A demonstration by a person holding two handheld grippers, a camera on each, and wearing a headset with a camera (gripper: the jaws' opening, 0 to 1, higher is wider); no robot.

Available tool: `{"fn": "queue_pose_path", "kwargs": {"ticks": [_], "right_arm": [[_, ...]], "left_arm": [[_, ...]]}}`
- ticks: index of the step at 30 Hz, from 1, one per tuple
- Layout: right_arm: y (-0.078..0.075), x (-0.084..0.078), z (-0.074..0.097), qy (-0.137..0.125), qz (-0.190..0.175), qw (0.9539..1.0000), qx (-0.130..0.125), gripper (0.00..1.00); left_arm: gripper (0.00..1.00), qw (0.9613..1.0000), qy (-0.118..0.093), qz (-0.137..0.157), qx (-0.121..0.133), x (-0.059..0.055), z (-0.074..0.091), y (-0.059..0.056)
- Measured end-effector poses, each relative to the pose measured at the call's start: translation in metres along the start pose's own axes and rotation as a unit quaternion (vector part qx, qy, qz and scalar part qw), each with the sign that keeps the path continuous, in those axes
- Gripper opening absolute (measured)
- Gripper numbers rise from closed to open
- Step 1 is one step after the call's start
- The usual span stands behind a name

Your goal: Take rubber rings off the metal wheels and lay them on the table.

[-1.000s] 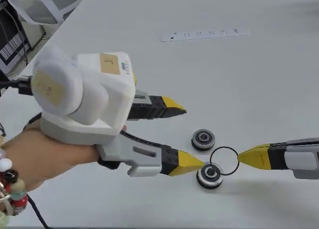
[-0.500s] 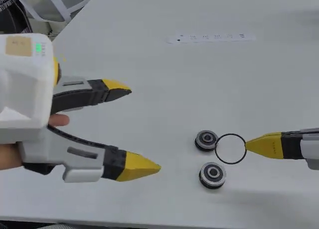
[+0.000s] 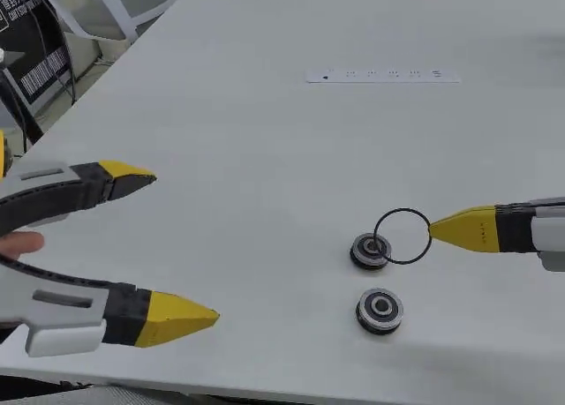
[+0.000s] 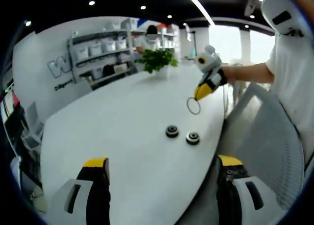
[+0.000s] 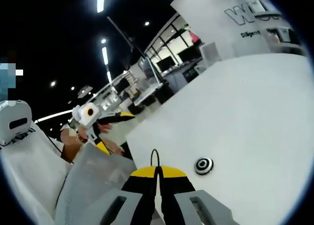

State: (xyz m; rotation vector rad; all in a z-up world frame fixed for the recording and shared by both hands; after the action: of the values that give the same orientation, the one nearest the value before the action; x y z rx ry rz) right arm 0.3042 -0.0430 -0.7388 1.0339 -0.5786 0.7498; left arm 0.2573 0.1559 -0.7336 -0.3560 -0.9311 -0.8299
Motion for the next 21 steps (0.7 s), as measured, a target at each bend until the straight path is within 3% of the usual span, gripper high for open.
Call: {"fn": "queue_pose_path", "kwargs": {"ticks": [7,21], "right_arm": [[0.005,0.004,-0.015,0.023,0.021,0.9994,0.012,0.00],[0.002,-0.012,-0.061,0.105,0.047,0.9931,0.021,0.00]], "left_arm": [[0.92,0.9999,0.006,0.016,-0.001,-0.011,0.002,-0.006],[0.90,0.9995,0.001,0.031,0.000,-0.016,0.002,-0.014]]}}
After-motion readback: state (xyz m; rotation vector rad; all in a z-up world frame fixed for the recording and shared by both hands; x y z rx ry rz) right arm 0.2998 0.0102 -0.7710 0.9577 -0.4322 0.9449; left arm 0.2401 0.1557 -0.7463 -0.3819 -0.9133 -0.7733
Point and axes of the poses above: the centre of the closed fingertips' face, and the gripper's own axes: z roughly backward along the fingers, y roughly to its left, x roughly out of its top, the point moved 2 cm from there along z, roughly backward along the fingers, and after that the axes turned 4 degrees about y, right-handed, at the moved point
